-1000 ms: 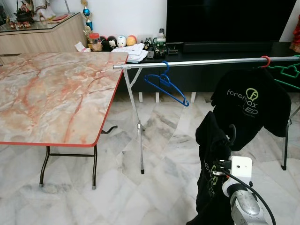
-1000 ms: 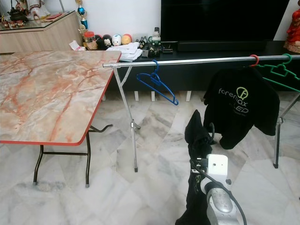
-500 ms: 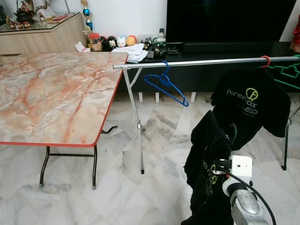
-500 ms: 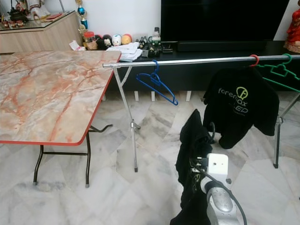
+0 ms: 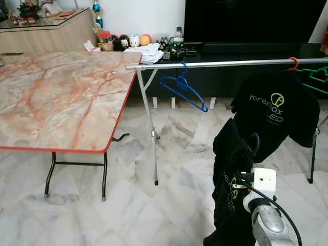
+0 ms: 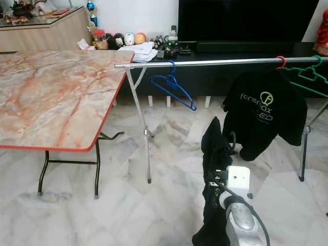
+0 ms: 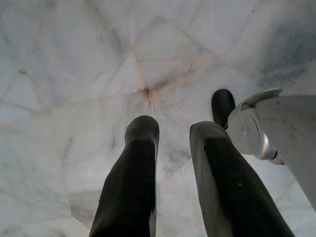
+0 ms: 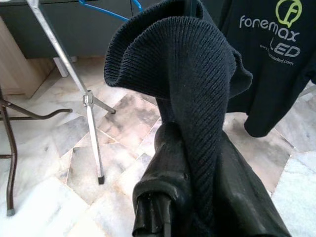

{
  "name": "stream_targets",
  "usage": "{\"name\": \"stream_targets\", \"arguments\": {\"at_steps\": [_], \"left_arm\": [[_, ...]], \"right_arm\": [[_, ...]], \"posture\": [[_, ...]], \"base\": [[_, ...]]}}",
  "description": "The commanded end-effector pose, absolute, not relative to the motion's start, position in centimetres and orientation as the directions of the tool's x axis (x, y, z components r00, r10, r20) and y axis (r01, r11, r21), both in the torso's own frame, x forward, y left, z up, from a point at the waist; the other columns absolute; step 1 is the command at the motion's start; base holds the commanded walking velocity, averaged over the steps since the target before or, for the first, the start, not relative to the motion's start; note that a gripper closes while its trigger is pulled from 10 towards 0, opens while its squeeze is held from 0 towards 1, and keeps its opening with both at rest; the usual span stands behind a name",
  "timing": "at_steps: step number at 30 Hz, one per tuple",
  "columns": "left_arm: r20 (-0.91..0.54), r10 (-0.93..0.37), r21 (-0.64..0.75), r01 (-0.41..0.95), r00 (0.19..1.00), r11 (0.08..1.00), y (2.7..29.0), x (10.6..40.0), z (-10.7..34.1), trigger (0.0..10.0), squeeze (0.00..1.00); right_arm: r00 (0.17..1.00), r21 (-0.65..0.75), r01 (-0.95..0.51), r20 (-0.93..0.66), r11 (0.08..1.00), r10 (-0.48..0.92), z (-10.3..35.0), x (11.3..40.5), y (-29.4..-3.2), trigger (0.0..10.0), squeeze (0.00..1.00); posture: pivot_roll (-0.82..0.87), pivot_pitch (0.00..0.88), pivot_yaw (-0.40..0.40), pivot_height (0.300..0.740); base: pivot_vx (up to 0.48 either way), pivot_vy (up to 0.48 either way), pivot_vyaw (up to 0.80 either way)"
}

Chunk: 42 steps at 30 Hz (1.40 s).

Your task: Hang hanger

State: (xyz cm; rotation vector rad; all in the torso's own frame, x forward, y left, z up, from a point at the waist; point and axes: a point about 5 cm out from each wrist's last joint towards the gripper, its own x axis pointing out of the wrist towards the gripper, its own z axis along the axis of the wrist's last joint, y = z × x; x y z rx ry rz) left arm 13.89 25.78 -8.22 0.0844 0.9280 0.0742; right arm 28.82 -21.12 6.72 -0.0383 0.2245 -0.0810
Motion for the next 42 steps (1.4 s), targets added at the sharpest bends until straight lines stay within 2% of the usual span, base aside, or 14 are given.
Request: {"name": "stream_targets", "arguments": {"at_steps": [1, 23, 42], "left_arm": [[-0.804, 0.11, 0.109, -0.038, 0.585, 0.993, 26.18, 13.21, -8.34, 10.0, 0.0], [-0.802, 0.111, 0.11, -0.038, 0.586, 0.993, 26.26, 13.23, -8.3, 10.0, 0.0], [-0.799, 0.113, 0.111, -0.04, 0.591, 0.993, 26.27, 13.38, -8.24, 10.0, 0.0]], "right_arm": [[0.978, -0.039, 0.073, -0.191, 0.997, -0.079, 7.26, 29.13, -20.91, 10.0, 0.0], [0.978, -0.034, 0.069, -0.194, 0.997, -0.074, 7.17, 29.22, -20.72, 10.0, 0.0], [0.976, -0.029, 0.033, -0.216, 0.999, -0.038, 6.86, 29.32, -20.32, 10.0, 0.0]], "posture": [[0.06, 0.035, 0.078, 0.74], [0.07, 0.036, 0.081, 0.74], [0.07, 0.032, 0.08, 0.74]], "base": [[-0.285, 0.0, 0.0], [-0.277, 0.0, 0.0], [0.0, 0.0, 0.0]]}}
